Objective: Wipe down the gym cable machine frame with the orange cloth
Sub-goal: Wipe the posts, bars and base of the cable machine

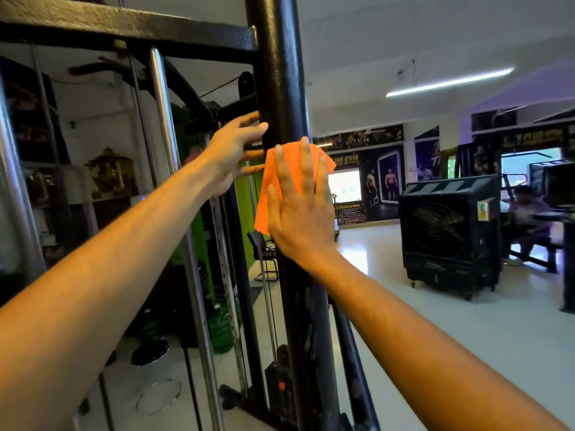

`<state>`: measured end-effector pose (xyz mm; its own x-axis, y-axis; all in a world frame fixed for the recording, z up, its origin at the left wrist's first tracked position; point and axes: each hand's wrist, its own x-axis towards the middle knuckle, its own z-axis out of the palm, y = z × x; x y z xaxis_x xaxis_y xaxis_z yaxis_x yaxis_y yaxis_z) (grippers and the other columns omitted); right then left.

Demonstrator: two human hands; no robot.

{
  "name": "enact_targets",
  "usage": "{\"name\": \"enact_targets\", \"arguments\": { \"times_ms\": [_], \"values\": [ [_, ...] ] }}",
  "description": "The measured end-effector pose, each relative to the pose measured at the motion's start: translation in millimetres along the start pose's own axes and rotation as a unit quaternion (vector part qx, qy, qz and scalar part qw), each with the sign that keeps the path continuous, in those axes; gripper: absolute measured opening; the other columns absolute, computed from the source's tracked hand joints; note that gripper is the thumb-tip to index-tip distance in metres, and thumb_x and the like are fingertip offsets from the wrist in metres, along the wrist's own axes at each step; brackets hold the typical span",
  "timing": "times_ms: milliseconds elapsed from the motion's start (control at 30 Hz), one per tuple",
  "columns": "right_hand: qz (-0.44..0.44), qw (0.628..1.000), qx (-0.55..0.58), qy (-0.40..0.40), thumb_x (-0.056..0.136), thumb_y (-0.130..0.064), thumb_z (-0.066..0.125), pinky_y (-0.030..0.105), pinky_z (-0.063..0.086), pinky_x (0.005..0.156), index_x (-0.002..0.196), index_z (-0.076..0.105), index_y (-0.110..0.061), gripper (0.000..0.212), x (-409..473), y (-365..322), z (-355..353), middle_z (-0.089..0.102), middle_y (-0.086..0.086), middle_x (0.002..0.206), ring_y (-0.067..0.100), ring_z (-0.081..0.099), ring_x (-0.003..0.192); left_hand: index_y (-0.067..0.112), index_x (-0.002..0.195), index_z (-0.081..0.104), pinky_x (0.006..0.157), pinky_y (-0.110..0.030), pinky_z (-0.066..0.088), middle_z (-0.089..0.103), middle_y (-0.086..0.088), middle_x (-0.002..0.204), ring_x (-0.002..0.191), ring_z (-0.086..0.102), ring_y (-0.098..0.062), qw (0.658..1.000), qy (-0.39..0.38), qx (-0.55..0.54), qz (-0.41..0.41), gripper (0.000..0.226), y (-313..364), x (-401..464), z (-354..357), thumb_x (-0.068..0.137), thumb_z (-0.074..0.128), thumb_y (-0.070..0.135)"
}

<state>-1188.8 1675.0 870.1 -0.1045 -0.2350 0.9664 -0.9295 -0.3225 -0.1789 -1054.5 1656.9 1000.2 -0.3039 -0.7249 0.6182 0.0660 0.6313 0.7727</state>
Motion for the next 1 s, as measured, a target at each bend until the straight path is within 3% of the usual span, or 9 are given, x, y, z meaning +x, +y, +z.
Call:
{"name": "enact_targets", "arguments": {
  "times_ms": [133,233,333,533,700,800,900,1000],
  "values": [
    [0.01,1.0,-0.007,0.022,0.114,-0.05,0.037,0.067,0.039,0.121,0.174,0.009,-0.035,0.068,12,-3,5,-0.006,0.005,0.182,0.043,0.006,0.165,0.033,0.146,0.06,0.09,-0.041,0.06,0.078,0.002,0.121,0.1,0.078,-0.019,1.0,0.002,0.005,0.003,0.041,-3,1,-1,0.106,0.068,0.032],
    [0.027,1.0,0.005,0.004,0.115,-0.047,0.042,0.065,0.036,0.124,0.174,0.009,-0.034,0.07,-48,6,12,-0.01,0.003,0.182,0.04,0.003,0.167,0.034,0.145,0.061,0.101,-0.048,0.061,0.078,0.002,0.126,0.109,0.079,-0.021,1.0,0.0,0.006,0.008,0.041,-12,-2,-1,0.105,0.07,0.034],
    [0.028,0.999,0.015,-0.015,0.114,-0.045,0.047,0.065,0.034,0.125,0.174,0.012,-0.031,0.071,-88,14,16,-0.01,0.003,0.182,0.037,0.001,0.167,0.035,0.147,0.06,0.102,-0.049,0.061,0.077,0.003,0.128,0.111,0.078,-0.02,1.0,-0.011,0.017,0.005,0.045,-21,-8,-3,0.104,0.072,0.035],
    [0.039,0.999,0.036,0.006,0.115,-0.047,0.041,0.063,0.031,0.126,0.174,0.01,-0.033,0.069,-9,2,3,-0.004,0.004,0.182,0.035,0.009,0.166,0.039,0.15,0.057,0.09,-0.039,0.065,0.075,0.004,0.131,0.112,0.078,-0.019,0.999,-0.014,0.029,0.001,0.051,-22,-13,-5,0.101,0.074,0.04],
    [0.048,0.998,0.03,-0.007,0.116,-0.044,0.044,0.06,0.024,0.131,0.175,0.004,-0.031,0.072,-65,7,12,-0.011,0.0,0.182,0.03,-0.001,0.168,0.037,0.148,0.059,0.097,-0.044,0.064,0.075,0.007,0.131,0.109,0.078,-0.015,1.0,-0.017,0.016,-0.002,0.048,-34,-12,-4,0.102,0.074,0.036],
    [0.048,0.998,0.026,-0.032,0.115,-0.045,0.046,0.061,0.03,0.128,0.175,0.003,-0.031,0.075,-94,13,15,-0.014,-0.001,0.182,0.03,0.001,0.168,0.036,0.147,0.06,0.102,-0.049,0.061,0.076,0.008,0.13,0.111,0.078,-0.016,1.0,-0.019,0.022,-0.005,0.049,-36,-12,-6,0.1,0.077,0.037],
    [0.038,0.999,0.029,-0.018,0.116,-0.048,0.042,0.064,0.036,0.123,0.174,0.003,-0.031,0.072,-56,10,7,-0.01,0.001,0.182,0.033,0.01,0.166,0.032,0.145,0.061,0.103,-0.052,0.06,0.079,0.006,0.124,0.108,0.079,-0.02,1.0,-0.014,0.02,0.0,0.049,-35,-11,-4,0.099,0.078,0.038],
    [0.034,0.999,0.031,-0.005,0.116,-0.05,0.04,0.065,0.042,0.118,0.174,0.005,-0.03,0.072,-23,6,0,-0.005,0.004,0.182,0.034,0.018,0.164,0.032,0.146,0.06,0.096,-0.045,0.064,0.078,0.005,0.127,0.107,0.079,-0.019,1.0,-0.015,0.012,0.004,0.05,-37,-15,-2,0.1,0.077,0.04]
  ]
}}
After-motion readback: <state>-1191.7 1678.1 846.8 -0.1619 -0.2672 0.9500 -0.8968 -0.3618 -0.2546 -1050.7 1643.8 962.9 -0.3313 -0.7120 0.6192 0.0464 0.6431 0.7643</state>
